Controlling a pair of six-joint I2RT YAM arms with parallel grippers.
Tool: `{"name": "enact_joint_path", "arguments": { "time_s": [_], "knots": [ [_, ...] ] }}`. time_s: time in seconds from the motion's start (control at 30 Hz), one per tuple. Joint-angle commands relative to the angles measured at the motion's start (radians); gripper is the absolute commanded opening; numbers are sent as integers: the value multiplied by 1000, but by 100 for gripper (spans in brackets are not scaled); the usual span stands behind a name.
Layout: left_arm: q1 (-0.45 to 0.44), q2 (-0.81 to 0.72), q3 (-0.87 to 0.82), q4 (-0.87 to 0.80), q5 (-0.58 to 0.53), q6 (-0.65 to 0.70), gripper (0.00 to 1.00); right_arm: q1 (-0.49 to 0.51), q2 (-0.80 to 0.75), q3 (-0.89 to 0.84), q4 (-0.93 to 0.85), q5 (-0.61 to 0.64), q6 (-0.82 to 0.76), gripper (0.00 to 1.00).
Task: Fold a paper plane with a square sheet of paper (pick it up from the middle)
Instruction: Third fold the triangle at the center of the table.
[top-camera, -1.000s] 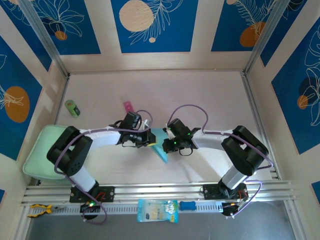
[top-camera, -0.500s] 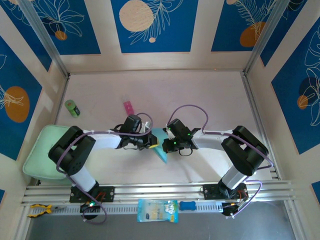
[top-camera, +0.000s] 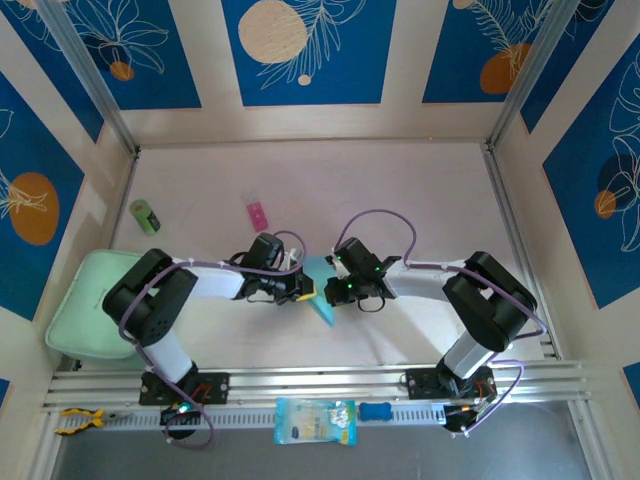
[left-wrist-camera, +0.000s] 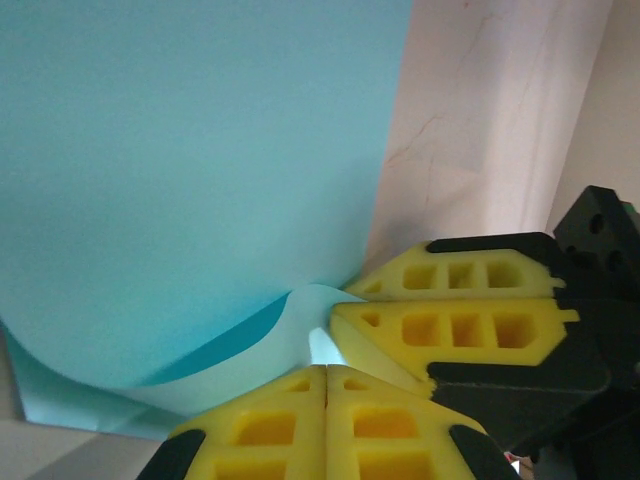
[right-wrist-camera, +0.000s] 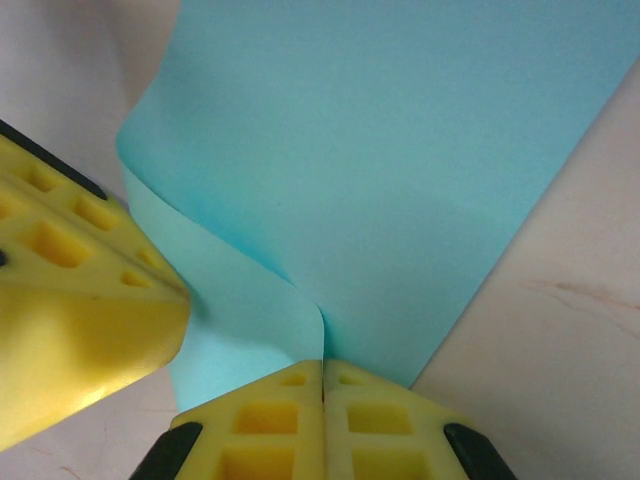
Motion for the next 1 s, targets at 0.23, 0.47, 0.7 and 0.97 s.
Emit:
{"name": "enact_joint_path", "arguments": {
  "time_s": [0.23,0.47,0.7,0.97],
  "knots": [
    [-8,50,-9,-74,-53,73,0,8,4,-15,-71,29,0,0],
    [-8,69,4,-108,-53,86,0,8,5,-7,-71,21,3,0],
    [-8,51,4,-133,-62,101,0,-2,-91,28,-125,21,31,18],
    [-9,44,4,-130,-63,105,0,-21,-244,-10,-101,-144,135,42]
  ]
}}
